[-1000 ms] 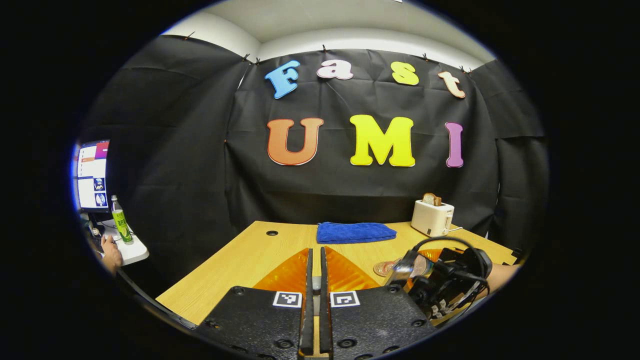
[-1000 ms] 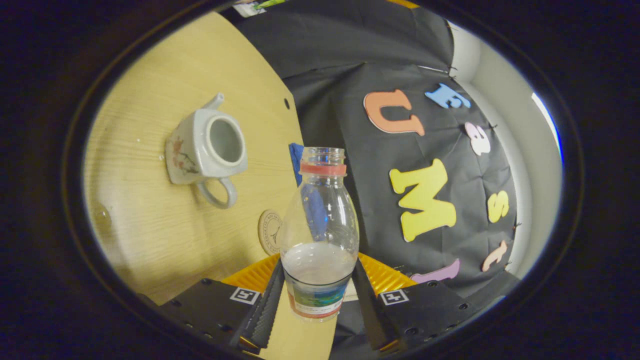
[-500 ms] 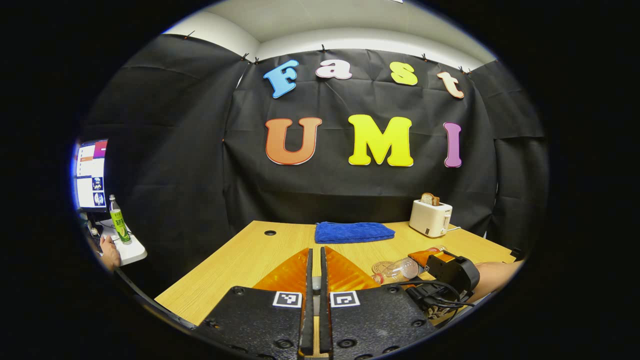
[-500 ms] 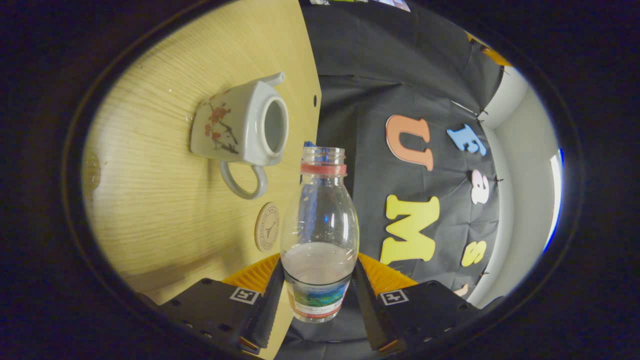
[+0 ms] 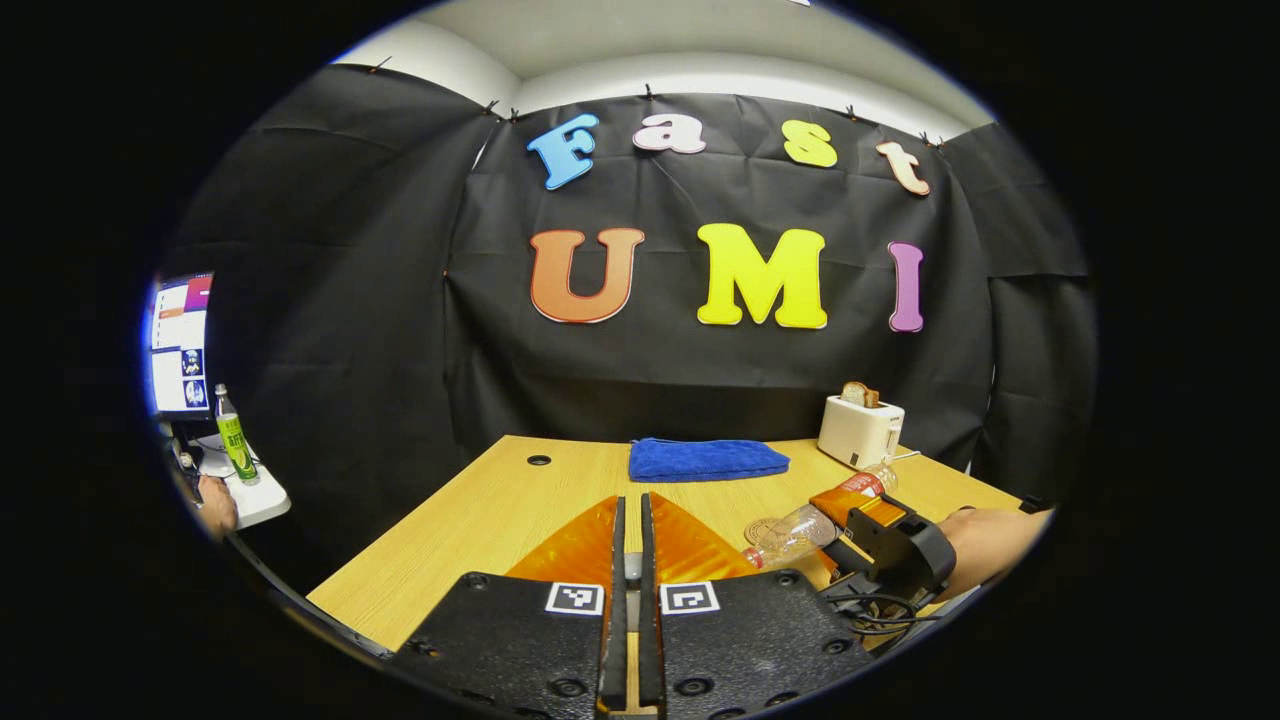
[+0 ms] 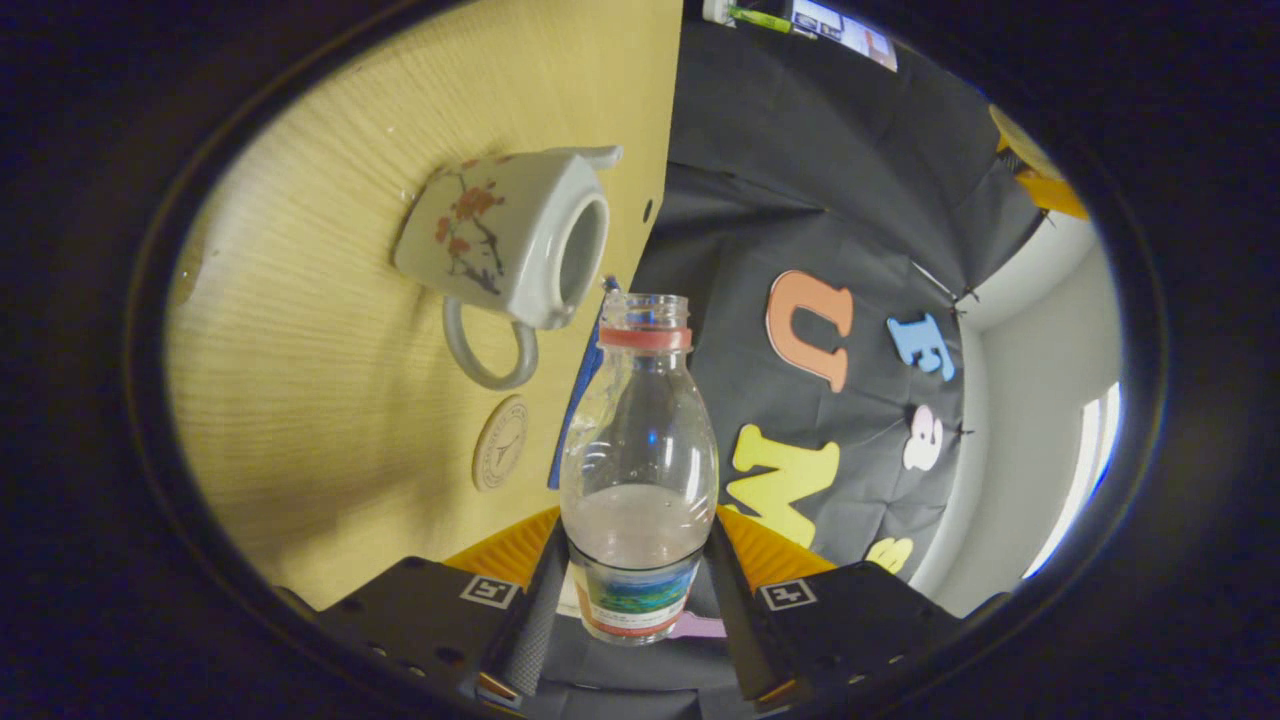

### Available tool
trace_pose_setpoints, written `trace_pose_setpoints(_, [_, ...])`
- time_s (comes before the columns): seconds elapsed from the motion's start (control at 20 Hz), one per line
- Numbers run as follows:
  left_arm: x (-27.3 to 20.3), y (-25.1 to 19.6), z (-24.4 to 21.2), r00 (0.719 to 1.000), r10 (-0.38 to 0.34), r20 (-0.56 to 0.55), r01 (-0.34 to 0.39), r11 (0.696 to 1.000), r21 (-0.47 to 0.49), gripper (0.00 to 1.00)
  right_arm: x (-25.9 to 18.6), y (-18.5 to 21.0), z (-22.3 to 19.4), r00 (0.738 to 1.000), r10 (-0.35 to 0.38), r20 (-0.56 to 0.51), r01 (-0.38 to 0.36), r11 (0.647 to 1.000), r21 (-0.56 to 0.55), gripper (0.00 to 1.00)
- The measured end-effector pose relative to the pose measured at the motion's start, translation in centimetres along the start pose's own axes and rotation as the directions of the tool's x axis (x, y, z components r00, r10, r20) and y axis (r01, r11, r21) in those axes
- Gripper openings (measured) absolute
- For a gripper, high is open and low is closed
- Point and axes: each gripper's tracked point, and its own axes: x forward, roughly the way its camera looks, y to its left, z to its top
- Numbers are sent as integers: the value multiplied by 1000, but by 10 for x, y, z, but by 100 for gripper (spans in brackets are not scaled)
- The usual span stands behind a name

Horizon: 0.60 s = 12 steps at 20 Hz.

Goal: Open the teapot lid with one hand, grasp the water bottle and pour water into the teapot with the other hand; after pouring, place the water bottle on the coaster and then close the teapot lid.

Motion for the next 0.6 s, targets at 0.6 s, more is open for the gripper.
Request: trace_pose_setpoints(0.6, [-1, -4, 2, 1000, -28, 6, 28, 1000, 6, 7, -1, -26, 5, 991, -131, 20, 132, 977, -167, 72])
